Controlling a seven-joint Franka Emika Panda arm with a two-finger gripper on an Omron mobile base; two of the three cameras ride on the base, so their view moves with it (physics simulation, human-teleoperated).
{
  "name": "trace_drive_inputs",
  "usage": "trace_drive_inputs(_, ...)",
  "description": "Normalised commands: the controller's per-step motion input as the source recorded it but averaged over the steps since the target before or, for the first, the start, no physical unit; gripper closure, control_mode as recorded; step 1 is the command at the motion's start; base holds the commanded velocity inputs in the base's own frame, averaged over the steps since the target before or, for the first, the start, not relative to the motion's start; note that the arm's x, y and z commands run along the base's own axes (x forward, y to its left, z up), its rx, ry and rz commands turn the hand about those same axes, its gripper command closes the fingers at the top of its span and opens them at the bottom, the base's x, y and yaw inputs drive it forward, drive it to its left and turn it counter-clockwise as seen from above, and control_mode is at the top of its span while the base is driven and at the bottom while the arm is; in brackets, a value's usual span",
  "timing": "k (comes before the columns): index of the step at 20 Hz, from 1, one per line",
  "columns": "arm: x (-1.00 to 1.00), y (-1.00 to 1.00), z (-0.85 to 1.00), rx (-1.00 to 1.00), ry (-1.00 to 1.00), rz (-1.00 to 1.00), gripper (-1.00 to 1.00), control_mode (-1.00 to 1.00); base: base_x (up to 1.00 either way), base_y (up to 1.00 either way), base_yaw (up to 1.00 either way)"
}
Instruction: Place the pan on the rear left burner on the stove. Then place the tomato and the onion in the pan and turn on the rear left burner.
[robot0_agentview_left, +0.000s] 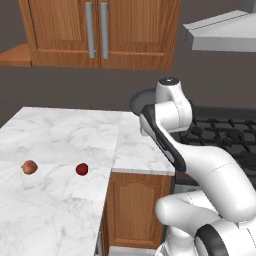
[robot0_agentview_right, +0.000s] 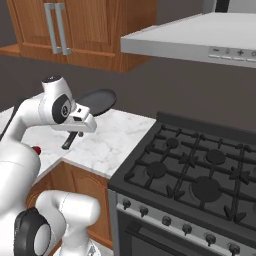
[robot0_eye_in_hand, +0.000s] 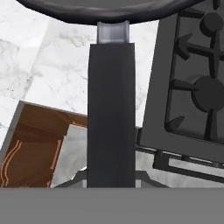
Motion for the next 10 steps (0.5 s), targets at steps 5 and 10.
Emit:
trace_drive_inputs(5, 0.0, -0.18, 0.0, 0.04, -0.18, -0.07, 1.0, -1.0, 0.0, 0.0, 0.0)
trace_drive_inputs(10, 0.08, -0.3, 0.01, 0.07, -0.19, -0.17, 1.0, -1.0, 0.0, 0.0, 0.0)
